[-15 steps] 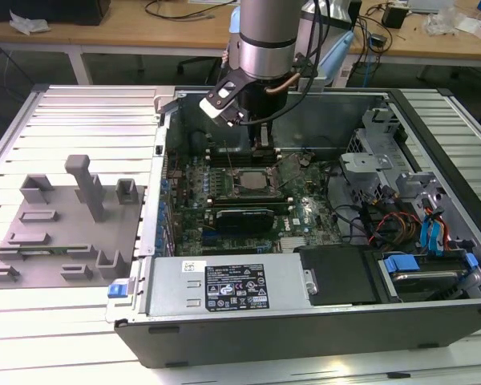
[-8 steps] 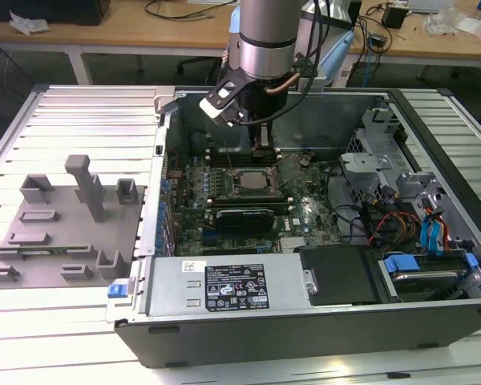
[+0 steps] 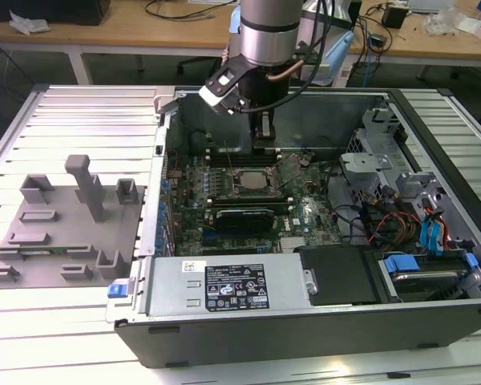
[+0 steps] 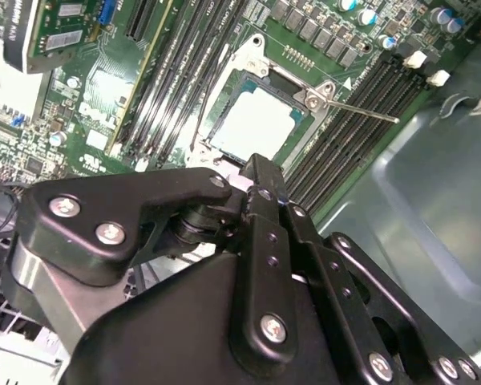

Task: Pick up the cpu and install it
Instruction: 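Close the cpu cover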

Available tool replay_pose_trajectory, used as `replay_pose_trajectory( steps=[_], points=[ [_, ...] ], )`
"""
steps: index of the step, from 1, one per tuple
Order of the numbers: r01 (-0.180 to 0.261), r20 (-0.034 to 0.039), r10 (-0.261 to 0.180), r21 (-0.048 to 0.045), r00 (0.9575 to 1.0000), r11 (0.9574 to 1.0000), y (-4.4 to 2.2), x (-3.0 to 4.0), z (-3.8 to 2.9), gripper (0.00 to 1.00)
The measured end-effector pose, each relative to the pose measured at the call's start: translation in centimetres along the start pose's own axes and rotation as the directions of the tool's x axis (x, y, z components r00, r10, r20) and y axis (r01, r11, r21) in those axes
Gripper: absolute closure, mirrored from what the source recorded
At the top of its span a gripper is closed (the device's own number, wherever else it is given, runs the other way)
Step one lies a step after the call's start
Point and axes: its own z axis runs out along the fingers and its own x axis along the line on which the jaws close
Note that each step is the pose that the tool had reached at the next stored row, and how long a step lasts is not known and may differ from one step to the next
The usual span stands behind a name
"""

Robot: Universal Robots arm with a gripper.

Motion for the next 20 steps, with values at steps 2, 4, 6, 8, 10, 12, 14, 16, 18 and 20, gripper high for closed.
replay_pose_trajectory(
  steps=[2,4,6,8,10,12,14,16,18,20],
  points=[
    [0.000,0.0001,0.000,0.0000,1.0000,1.0000,0.01,-0.01,-0.40,0.89],
    [0.000,-0.0003,0.000,-0.0002,1.0000,1.0000,0.01,0.00,-0.41,0.89],
    [0.000,0.0001,0.000,0.0001,1.0000,1.0000,0.14,-0.01,-0.42,0.89],
    [0.000,0.0000,0.000,0.0000,1.0000,1.0000,0.77,-0.05,-0.41,0.89],
    [0.000,0.0001,0.000,0.0000,1.0000,1.0000,1.33,-0.07,-0.40,0.89],
    [0.000,0.0001,0.000,0.0000,1.0000,1.0000,1.92,-0.10,-0.39,0.89],
    [0.000,0.0001,0.000,0.0001,1.0000,1.0000,2.46,-0.12,-0.37,0.89],
    [0.000,-0.0001,0.000,-0.0001,1.0000,1.0000,3.32,-0.19,-0.34,0.89],
    [0.000,-0.0001,0.000,-0.0001,1.0000,1.0000,4.40,-0.30,-0.32,0.89],
    [0.000,0.0000,0.000,0.0001,1.0000,1.0000,5.39,-0.36,-0.30,0.89]
  ],
)
